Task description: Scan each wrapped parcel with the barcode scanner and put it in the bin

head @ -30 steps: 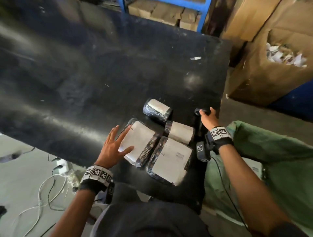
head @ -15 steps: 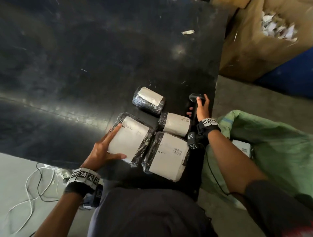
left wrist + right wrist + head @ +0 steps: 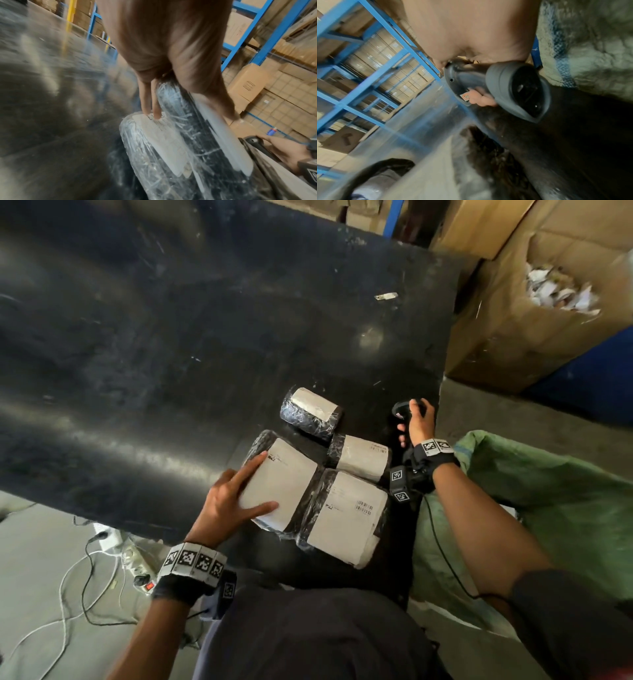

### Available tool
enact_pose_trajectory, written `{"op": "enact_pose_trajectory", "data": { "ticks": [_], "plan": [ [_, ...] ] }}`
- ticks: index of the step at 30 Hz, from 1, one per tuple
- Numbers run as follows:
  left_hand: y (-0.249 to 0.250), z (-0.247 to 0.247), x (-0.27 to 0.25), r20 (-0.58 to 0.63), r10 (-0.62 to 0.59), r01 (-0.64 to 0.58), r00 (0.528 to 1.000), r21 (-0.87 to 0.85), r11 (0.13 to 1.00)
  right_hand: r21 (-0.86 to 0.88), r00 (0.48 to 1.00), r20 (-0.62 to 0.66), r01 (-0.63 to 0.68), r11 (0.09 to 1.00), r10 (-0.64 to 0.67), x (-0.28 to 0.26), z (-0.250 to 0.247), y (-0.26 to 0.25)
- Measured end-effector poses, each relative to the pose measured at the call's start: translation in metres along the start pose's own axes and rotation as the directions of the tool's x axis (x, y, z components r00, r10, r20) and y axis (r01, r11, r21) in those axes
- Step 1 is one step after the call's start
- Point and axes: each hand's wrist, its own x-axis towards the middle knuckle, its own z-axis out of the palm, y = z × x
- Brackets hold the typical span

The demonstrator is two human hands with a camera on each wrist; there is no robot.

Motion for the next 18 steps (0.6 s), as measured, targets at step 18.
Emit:
{"op": "enact_pose_trajectory", "data": {
  "ticks": [18],
  "plan": [
    [0.072, -0.035, 0.042, -0.497, -0.060, -0.018, 0.865, -0.149, 0.989, 0.335, 0.935, 0.241, 0.172, 0.926, -0.261, -0.155, -0.059, -0.097]
  ]
}}
